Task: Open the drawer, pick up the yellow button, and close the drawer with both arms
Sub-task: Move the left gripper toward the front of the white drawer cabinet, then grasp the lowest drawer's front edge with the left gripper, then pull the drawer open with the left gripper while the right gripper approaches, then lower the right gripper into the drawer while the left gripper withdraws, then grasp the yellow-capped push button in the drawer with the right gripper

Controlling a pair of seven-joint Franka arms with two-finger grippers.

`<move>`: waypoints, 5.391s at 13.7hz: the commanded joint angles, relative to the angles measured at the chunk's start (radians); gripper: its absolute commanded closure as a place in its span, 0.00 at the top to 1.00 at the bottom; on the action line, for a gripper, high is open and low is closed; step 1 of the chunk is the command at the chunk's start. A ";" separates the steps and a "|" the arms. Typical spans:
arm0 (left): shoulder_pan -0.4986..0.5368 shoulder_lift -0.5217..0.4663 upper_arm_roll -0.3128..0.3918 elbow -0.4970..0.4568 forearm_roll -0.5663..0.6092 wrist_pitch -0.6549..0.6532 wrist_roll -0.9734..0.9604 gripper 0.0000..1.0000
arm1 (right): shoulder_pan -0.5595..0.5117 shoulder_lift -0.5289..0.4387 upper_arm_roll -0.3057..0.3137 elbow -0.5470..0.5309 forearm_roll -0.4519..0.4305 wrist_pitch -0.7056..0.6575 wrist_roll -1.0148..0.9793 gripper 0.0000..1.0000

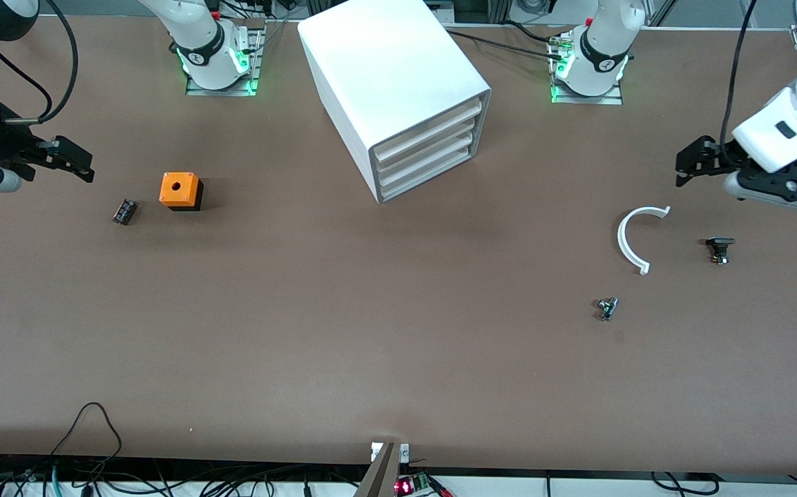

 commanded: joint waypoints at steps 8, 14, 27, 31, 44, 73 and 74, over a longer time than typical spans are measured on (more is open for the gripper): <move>0.019 0.214 -0.120 -0.277 -0.607 0.110 0.037 1.00 | 0.078 0.088 -0.003 0.069 0.013 -0.021 -0.021 1.00; 0.019 0.212 -0.323 -0.471 -0.920 0.140 0.044 1.00 | 0.073 0.091 -0.008 0.075 0.037 -0.070 -0.018 1.00; 0.060 0.209 -0.440 -0.537 -0.949 0.223 0.041 0.00 | 0.064 0.105 -0.014 0.075 0.119 -0.077 -0.020 1.00; 0.105 0.212 -0.379 -0.505 -0.937 0.439 0.041 0.00 | 0.078 0.111 -0.006 0.073 0.121 -0.069 -0.030 1.00; 0.119 0.140 -0.213 -0.232 -0.560 0.547 0.036 1.00 | 0.424 0.457 0.033 0.458 0.326 -0.046 -0.331 1.00; 0.208 0.039 -0.090 0.077 -0.026 0.005 0.008 1.00 | 0.909 0.844 -0.075 0.739 0.283 0.284 -0.833 0.81; 0.209 0.040 -0.090 0.077 -0.029 0.005 0.008 1.00 | 0.918 0.844 -0.084 0.738 0.283 0.284 -0.834 0.74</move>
